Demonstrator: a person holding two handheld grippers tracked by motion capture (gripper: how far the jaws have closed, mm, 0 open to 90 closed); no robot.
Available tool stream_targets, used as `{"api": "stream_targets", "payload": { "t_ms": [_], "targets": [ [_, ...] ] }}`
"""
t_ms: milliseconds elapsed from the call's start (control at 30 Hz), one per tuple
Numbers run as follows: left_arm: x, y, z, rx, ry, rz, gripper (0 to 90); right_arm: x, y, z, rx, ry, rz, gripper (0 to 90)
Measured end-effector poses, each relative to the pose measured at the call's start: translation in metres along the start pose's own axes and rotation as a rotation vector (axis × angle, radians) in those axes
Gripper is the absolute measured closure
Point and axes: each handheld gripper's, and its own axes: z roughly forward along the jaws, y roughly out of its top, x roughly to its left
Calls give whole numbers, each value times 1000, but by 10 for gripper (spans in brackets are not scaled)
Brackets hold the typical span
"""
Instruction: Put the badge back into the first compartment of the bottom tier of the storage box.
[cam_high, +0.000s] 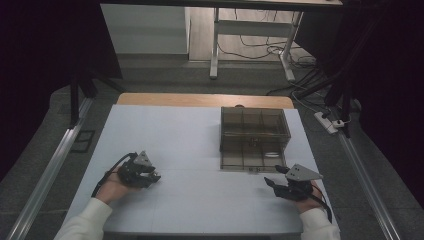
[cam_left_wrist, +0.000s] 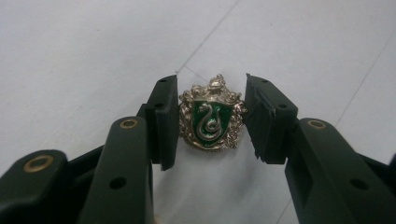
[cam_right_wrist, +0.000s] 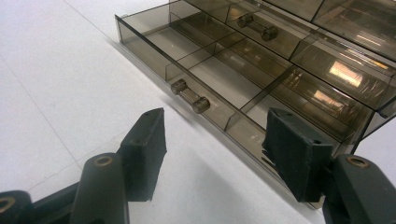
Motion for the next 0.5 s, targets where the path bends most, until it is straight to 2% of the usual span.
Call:
{"api": "stream_targets", "payload": {
  "t_ms": [233, 500],
  "targets": [
    [2, -2, -4, -55, 12, -37, 556, 0, 0, 1, 3, -1, 0, 384],
    [1, -1, -11, -102, 9, -46, 556, 0, 0, 0, 4, -3, 3, 382]
  ]
}}
